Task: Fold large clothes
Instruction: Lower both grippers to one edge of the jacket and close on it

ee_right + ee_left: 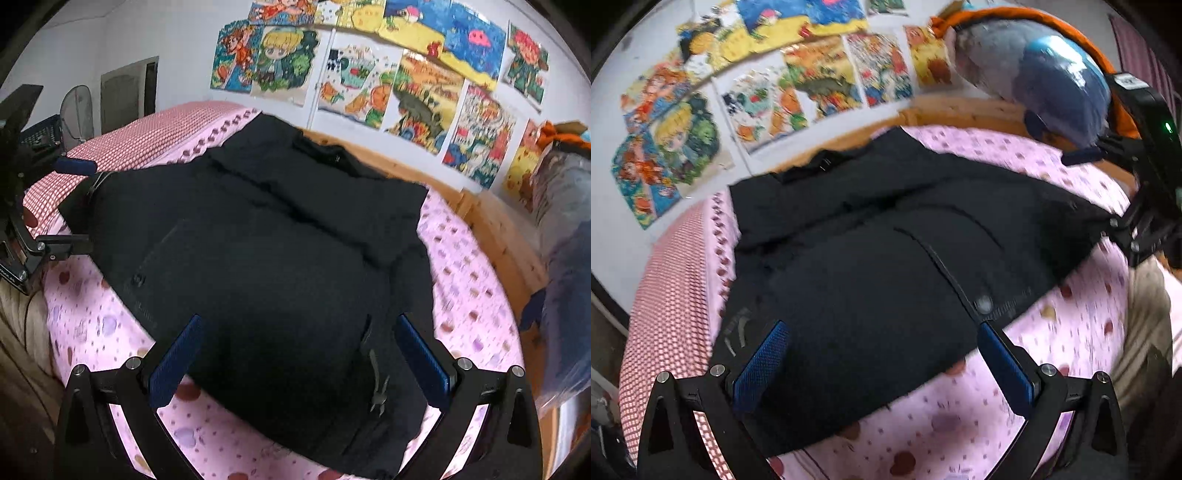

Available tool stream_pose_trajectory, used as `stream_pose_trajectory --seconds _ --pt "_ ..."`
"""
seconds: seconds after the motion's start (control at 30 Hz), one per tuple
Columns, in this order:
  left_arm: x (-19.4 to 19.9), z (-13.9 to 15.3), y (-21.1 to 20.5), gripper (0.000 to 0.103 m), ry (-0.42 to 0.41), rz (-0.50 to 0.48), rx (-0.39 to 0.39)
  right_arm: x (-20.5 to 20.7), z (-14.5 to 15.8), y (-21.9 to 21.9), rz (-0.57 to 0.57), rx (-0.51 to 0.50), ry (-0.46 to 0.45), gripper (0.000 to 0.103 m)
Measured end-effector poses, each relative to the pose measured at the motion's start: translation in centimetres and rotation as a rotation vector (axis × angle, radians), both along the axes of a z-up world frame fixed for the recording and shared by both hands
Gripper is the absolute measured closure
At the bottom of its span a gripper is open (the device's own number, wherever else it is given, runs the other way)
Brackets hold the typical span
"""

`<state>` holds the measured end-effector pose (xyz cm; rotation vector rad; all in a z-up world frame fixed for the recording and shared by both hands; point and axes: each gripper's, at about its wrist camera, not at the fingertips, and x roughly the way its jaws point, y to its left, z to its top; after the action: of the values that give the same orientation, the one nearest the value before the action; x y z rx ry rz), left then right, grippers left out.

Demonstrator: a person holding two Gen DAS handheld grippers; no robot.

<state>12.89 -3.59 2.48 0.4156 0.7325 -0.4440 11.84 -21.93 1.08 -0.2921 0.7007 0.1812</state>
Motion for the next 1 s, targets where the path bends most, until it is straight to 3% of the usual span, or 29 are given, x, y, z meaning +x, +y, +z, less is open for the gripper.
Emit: stream_pose_trajectory --seconds 0.2,0.43,0.7,0.87,1.0 --pt "-0.9 -2.7 -0.4 0.000 0.072 -0.072 0.117 -1.2 -2.7 -0.9 0.033 -0.011 0.064 0.002" --pt "-0.8 -4.2 0.0 0.000 0.056 -0.044 0.174 -1.8 -4.6 -1.0 0.035 0.006 0.107 0.002" --pt "-1.8 -5.7 0.3 0.000 -0.061 0.029 0.289 -2.5 -7.3 -0.7 0.002 -0.061 0.080 0.002" --pt "-3.3 -6.2 -0.5 0.000 -0.235 0.063 0.406 -3.6 -8.7 -0.2 -0.092 -0.181 -0.040 0.002" --pt "-3.3 -6.2 -0.6 0.000 -0.289 0.088 0.425 -4.0 -8.6 -1.3 -0.215 -0.198 -0.125 0.002"
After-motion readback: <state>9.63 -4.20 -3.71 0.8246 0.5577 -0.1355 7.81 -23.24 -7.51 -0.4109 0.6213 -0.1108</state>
